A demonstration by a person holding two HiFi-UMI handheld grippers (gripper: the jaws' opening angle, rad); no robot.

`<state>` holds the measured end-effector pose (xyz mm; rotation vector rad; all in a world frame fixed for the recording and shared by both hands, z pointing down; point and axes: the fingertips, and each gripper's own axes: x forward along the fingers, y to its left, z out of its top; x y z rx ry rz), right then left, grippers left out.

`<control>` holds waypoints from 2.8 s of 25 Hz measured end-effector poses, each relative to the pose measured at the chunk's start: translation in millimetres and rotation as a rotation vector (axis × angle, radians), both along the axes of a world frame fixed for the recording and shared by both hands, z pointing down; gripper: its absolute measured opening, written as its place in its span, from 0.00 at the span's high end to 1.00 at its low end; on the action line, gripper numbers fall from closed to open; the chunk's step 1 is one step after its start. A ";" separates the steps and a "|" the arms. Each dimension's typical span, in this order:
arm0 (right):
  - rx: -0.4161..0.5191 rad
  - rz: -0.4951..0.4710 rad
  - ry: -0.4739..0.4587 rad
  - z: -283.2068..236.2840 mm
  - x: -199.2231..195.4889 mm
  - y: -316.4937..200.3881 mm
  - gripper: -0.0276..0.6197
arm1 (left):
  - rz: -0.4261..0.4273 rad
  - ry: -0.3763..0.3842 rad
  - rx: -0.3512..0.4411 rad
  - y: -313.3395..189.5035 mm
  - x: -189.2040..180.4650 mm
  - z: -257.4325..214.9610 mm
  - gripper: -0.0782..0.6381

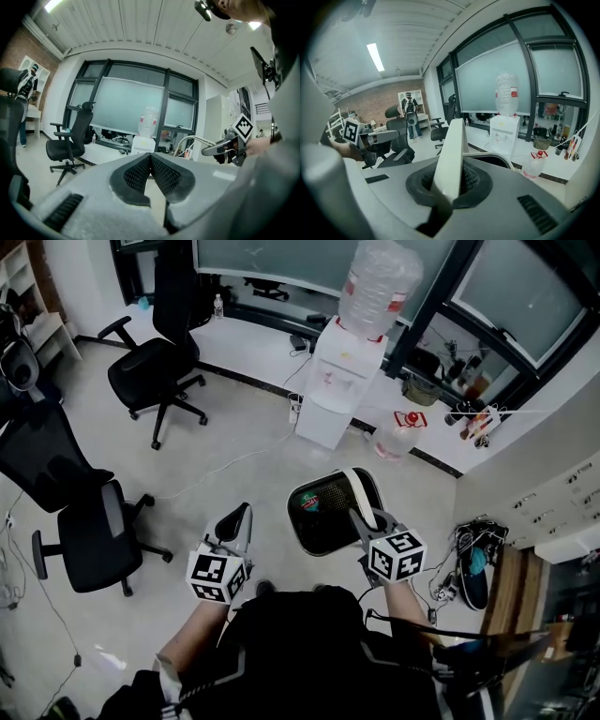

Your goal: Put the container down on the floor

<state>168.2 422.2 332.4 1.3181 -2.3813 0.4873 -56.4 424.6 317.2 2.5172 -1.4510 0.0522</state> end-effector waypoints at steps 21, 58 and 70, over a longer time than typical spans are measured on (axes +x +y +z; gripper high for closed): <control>0.008 -0.096 0.000 3.1 -18.2 -133.5 0.94 | -0.062 -0.021 -0.016 -103.6 -8.5 8.1 0.88; -0.027 -0.363 -0.006 29.0 35.1 -337.4 0.94 | -0.161 -0.092 -0.103 -291.4 113.5 22.3 0.88; -0.053 -0.326 0.006 40.2 -0.2 -406.6 0.94 | -0.113 -0.108 -0.037 -375.9 73.9 21.9 0.88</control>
